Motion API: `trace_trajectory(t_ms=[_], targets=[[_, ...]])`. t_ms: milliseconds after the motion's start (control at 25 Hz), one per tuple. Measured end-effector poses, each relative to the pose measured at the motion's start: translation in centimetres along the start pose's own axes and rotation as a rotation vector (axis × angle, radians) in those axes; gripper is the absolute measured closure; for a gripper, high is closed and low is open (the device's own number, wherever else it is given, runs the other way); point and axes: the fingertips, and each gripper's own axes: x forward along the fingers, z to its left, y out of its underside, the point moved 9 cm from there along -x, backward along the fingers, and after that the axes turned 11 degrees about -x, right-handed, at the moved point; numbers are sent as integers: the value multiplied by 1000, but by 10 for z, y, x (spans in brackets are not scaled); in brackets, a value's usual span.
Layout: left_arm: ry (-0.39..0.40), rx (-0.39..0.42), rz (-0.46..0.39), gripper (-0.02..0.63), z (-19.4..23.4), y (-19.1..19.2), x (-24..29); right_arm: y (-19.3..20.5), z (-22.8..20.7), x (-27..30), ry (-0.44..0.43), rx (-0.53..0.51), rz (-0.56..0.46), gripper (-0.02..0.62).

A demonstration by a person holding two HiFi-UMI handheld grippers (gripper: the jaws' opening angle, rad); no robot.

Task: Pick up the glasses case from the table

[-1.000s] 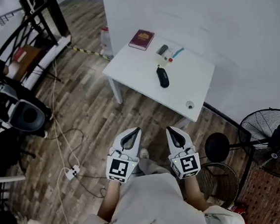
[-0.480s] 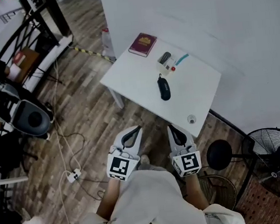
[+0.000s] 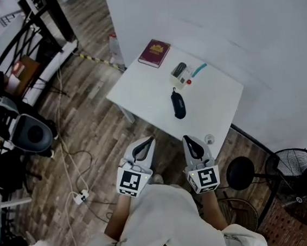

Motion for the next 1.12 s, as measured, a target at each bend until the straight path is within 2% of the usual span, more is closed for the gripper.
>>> trace_trajectory(t_ms=[400, 640, 880, 1120], targets=[[62, 12, -2, 588, 39, -5, 49, 2, -24, 48, 36, -5, 11, 592], [96, -1, 31, 588, 77, -7, 86, 1, -39, 91, 57, 3, 37, 592], [143, -21, 48, 588, 112, -12, 122, 5, -52, 132, 86, 23, 86, 592], [198, -49, 91, 588, 137, 3, 158, 30, -65, 163, 121, 38, 183, 591]])
